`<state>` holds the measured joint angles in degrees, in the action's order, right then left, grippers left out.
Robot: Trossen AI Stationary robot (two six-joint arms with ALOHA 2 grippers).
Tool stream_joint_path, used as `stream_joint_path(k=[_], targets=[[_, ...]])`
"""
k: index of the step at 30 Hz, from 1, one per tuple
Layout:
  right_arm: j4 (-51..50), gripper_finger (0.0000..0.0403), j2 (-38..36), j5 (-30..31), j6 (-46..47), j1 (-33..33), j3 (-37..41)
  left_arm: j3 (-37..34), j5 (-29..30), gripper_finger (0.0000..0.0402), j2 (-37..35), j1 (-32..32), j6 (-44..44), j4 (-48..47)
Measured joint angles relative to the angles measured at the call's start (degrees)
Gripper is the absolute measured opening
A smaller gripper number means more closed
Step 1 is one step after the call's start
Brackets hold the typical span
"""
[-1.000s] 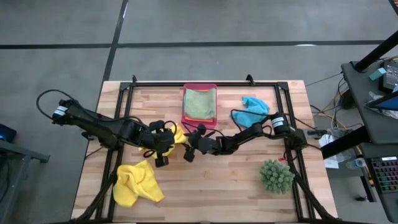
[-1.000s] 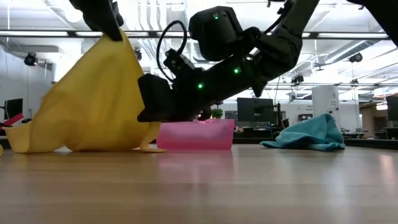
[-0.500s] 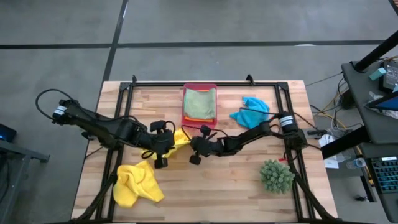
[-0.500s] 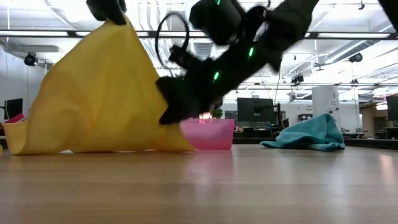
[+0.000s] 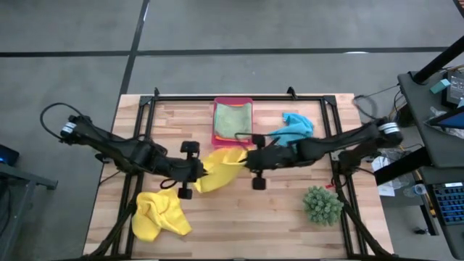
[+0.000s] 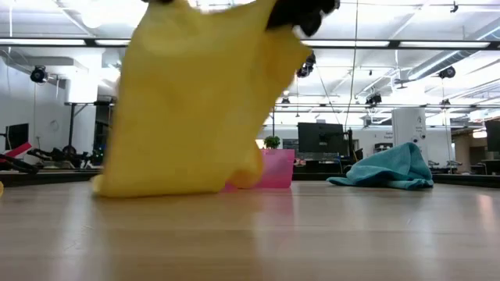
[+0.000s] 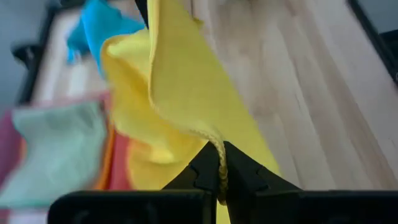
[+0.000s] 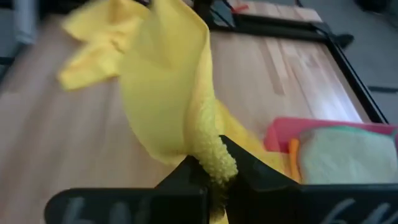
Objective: Fold microfiber towels
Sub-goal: Fold the top yellow towel
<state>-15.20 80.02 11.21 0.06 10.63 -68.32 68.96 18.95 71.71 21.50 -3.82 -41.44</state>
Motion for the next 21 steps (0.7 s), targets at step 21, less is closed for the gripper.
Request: stream_joint_path(k=[21], targets=[[-31.11, 0.0012, -1.64, -3.28, -6.47, 0.24, -25.45, 0.01, 8.21, 0.0000, -12.96, -0.21, 20.98, 17.39]])
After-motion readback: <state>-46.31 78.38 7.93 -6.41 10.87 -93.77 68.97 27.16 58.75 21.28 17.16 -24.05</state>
